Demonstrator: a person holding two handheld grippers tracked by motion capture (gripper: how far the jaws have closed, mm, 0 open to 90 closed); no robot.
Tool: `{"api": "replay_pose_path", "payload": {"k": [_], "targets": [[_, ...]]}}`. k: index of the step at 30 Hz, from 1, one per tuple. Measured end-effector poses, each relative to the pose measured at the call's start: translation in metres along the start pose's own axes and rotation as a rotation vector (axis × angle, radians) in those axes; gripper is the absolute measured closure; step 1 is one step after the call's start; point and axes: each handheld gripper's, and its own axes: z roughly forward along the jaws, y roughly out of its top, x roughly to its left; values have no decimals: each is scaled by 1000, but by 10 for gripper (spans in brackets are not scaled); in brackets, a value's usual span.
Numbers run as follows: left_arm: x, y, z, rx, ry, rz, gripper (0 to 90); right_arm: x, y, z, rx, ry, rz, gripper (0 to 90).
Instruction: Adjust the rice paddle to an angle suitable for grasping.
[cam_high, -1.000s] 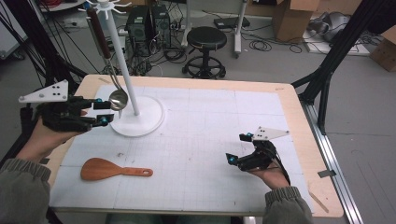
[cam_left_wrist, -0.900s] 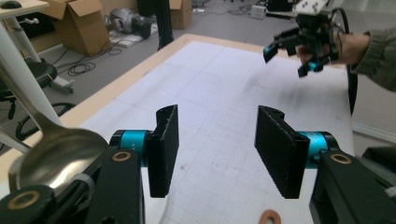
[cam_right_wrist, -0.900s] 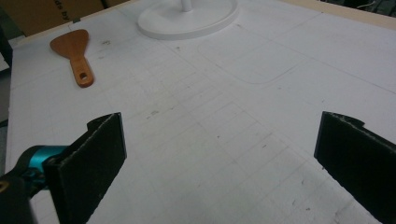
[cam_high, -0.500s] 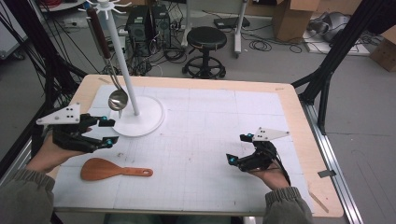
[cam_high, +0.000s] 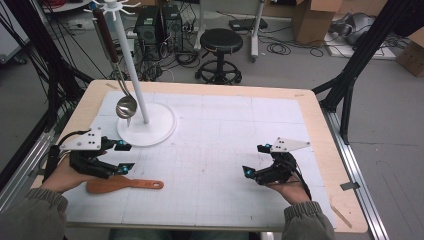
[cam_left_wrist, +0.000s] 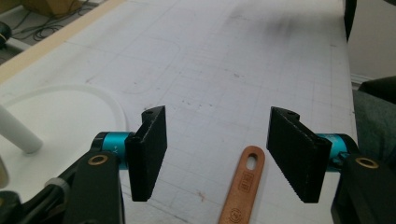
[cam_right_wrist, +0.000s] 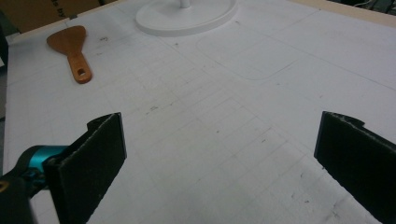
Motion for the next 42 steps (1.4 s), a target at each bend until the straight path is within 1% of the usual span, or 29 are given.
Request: {"api": "replay_pose_path", "payload": {"k": [1,4,6,10,15,16,17,20,23,27,29,33,35,36,40,42], "targets": [[0,-2,2,16,-7,6,382,0,0,0,0,0,0,13],[-1,-4,9,48,-12,5,369,0,0,0,-2,2,-3,13],[-2,-7,12,50,-22,-8,354,0,-1,0,-1,5,-4,13],[-5,-14,19,64,-27,-6,355,-1,-1,0,-2,7,-6,13],[-8,-21,26,107,-31,16,361,0,-1,-1,-1,8,2,13],[-8,-22,28,121,-31,24,364,0,-1,-1,0,7,2,13],[-8,-23,29,136,-32,28,370,0,-1,-1,0,7,1,13],[-9,-26,33,156,-38,28,388,0,-1,0,1,8,-3,13],[-8,-29,36,183,-45,43,407,0,-1,0,2,9,-1,13],[-9,-34,41,206,-72,33,430,0,-1,0,0,10,-2,13],[-10,-35,43,221,-76,44,436,0,-1,0,2,13,-1,13],[-11,-38,46,234,-83,48,450,0,-1,0,2,15,5,13],[-10,-38,47,251,-88,54,466,0,-1,0,2,14,2,13],[-10,-39,48,254,-90,48,478,0,-1,0,3,15,5,13],[-11,-43,53,291,-101,48,505,0,-1,1,2,13,-1,13],[-11,-44,56,316,-106,58,514,0,-1,0,2,14,1,13]]}}
